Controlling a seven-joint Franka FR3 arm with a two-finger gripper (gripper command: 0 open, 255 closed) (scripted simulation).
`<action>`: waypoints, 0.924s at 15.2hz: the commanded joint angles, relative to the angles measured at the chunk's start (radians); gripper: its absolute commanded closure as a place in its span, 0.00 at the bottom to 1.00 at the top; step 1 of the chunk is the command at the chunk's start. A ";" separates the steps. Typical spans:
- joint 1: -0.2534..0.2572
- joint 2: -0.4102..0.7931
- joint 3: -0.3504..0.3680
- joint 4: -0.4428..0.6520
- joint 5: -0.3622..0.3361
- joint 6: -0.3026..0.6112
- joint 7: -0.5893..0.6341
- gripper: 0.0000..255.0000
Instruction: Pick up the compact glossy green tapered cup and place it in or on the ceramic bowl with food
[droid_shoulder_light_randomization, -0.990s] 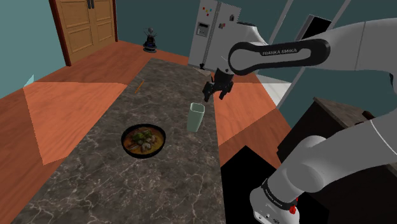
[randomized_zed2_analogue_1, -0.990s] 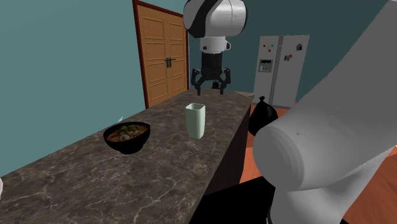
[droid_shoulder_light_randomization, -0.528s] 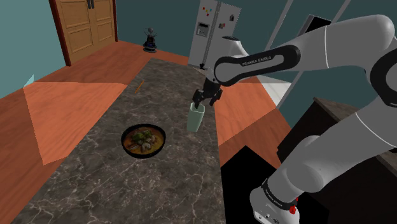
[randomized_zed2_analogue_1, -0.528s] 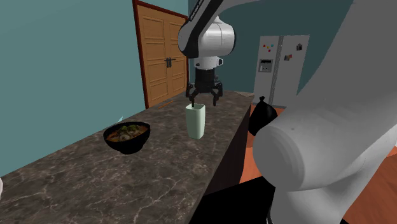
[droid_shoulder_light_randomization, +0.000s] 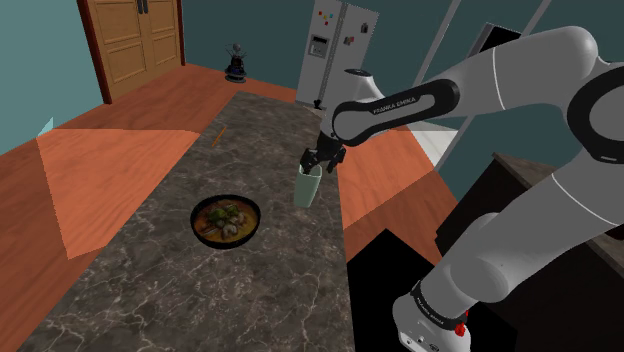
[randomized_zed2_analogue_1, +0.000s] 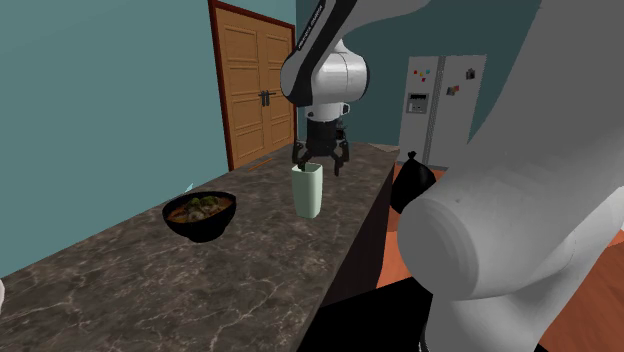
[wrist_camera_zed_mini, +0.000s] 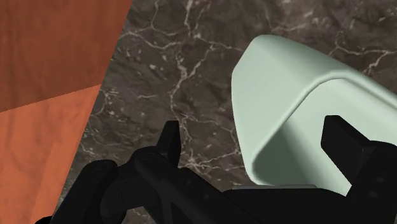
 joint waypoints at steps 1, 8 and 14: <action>0.000 0.000 0.000 -0.001 0.000 0.002 0.000 0.00; 0.000 0.000 0.000 -0.001 0.000 0.001 0.000 1.00; 0.000 0.000 0.000 -0.001 0.000 0.002 0.000 1.00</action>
